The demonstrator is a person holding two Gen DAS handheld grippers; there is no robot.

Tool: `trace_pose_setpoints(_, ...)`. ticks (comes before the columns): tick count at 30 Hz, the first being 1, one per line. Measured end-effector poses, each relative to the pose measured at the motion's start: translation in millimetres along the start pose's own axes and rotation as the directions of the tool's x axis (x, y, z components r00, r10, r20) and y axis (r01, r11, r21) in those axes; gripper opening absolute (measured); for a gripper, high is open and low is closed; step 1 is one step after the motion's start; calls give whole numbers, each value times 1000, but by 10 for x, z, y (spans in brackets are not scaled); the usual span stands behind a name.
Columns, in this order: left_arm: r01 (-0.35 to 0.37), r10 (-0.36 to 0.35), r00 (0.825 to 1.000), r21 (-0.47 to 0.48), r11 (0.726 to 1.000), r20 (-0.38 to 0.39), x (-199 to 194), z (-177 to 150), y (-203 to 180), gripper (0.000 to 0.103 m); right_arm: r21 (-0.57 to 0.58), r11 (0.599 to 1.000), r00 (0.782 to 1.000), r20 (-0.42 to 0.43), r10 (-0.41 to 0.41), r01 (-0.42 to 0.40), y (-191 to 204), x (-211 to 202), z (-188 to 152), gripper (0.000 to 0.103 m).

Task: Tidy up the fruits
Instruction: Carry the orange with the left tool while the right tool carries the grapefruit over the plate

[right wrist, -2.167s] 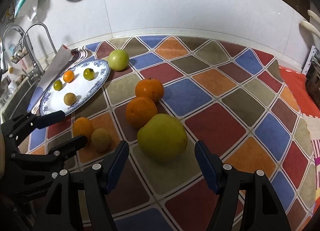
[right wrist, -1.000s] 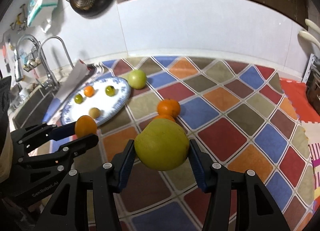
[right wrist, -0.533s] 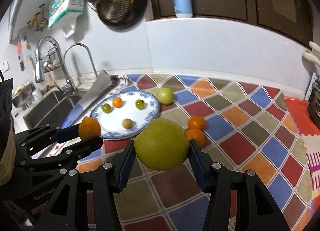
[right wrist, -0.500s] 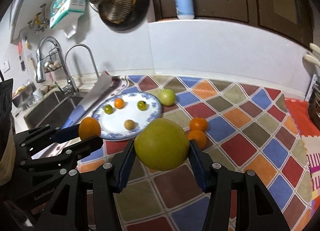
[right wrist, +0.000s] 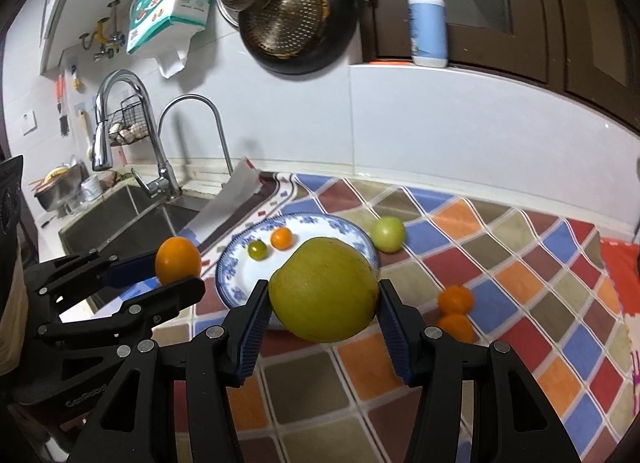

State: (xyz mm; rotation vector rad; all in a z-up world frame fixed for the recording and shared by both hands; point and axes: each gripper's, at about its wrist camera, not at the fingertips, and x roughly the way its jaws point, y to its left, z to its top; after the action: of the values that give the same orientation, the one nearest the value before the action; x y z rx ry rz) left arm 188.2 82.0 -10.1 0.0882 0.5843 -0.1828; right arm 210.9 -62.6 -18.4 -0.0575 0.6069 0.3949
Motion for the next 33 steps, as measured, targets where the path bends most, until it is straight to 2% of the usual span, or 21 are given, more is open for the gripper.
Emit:
trace_pose_setpoints(8,-14,14,1000,-10,1000,-8,206,66,256,36,-44,999,1000,-20,19,-20,131,393,238,53)
trace_pose_setpoints(17,-9,6,998,-42,999,-66,635,52,499,36,-58,998,995,-92,32,-38,125,930,369,53)
trace_pose_setpoints(33,-5,-8,981,-66,998,-192,1336,-108,698,36,-32,997,965,-257,57,-68,53,1784,264,53)
